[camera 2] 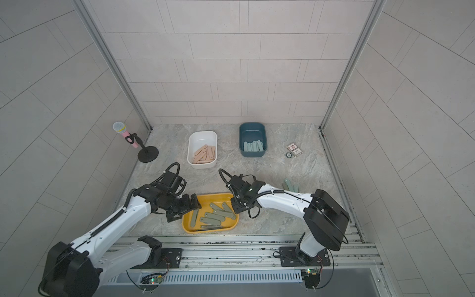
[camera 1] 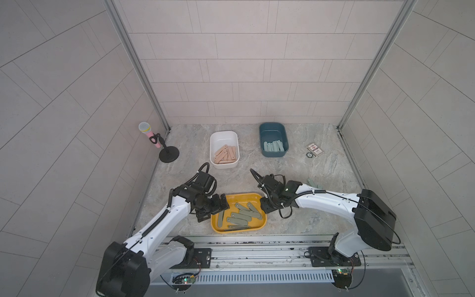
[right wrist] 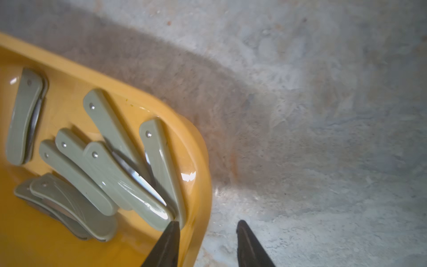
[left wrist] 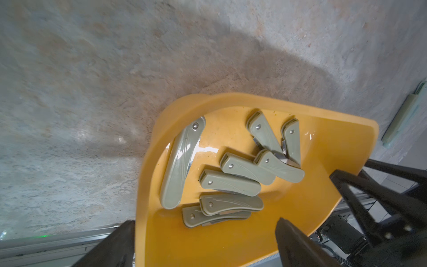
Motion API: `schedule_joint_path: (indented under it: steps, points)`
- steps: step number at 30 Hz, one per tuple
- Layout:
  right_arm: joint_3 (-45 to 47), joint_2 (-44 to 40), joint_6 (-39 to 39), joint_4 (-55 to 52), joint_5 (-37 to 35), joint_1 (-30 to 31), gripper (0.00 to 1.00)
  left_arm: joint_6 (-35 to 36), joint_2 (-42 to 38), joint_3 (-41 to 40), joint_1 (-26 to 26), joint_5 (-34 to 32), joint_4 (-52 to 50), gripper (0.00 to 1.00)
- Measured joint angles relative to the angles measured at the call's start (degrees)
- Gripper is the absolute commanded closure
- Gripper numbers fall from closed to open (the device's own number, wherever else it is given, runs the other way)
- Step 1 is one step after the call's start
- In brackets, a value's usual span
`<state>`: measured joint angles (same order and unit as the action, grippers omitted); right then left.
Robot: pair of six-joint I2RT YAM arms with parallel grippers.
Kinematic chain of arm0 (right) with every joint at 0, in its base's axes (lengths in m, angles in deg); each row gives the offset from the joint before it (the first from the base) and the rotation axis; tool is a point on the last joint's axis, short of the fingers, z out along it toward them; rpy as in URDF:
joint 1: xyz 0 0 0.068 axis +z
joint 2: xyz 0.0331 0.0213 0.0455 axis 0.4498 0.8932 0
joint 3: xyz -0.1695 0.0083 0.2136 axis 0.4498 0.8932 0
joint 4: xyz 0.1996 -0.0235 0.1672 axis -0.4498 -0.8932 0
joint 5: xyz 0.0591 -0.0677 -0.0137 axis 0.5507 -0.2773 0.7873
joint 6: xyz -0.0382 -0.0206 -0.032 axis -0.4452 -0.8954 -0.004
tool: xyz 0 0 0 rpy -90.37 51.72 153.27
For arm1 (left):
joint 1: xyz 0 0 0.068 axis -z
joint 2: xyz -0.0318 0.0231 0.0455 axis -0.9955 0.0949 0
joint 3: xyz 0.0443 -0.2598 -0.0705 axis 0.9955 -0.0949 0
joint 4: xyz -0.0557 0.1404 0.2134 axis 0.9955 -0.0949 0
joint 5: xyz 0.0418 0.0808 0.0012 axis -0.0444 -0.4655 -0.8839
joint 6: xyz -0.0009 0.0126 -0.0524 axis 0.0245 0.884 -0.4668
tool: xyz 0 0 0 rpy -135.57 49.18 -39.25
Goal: Place the fruit knives into the storage box by color
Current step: Move the storage box to the center of the board.
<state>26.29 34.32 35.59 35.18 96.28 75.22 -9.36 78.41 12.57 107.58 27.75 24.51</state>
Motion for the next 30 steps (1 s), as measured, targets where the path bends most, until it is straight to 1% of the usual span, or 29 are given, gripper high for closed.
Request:
schedule_joint_path:
  steps: [2,6,9,12,14,16,20,24,27,30]
  points:
    - [0.52,-0.42,-0.68,0.70,-0.13,-3.02,0.59,-0.09,3.06,2.80,0.74,0.02,1.09,0.00]
    - [2.93,-3.52,-1.51,0.79,-0.74,-7.32,0.55,0.37,12.44,12.22,3.23,-0.11,4.20,0.00]
    - [4.94,-6.78,-1.68,0.70,-0.68,-7.98,0.56,1.31,20.00,18.88,5.31,0.09,7.32,0.00]
    - [6.56,-9.09,-1.60,0.76,-0.48,-8.52,0.59,2.36,26.36,23.56,6.38,0.55,9.51,0.00]
    - [7.28,-9.68,-1.51,0.72,-0.28,-9.53,0.59,3.32,29.44,25.90,6.64,0.96,9.73,0.00]
    - [7.56,-9.60,-1.77,0.81,-0.28,-10.97,0.59,4.42,31.17,27.63,6.73,0.94,9.44,0.00]
    - [7.10,-7.98,-3.39,0.70,-0.33,-15.13,0.59,7.04,31.41,29.27,6.49,0.55,8.37,0.00]
    - [2.43,-2.86,-6.36,-0.59,-0.96,-19.15,0.57,9.90,31.41,28.57,6.27,0.33,7.21,0.01]
    - [-3.72,0.39,-9.05,-1.97,-1.57,-21.29,0.51,12.68,31.54,26.73,6.23,0.33,6.62,0.08]
    - [-8.57,-0.15,-11.04,-2.80,-1.70,-22.25,0.50,15.76,33.68,26.43,6.25,0.50,5.35,0.18]
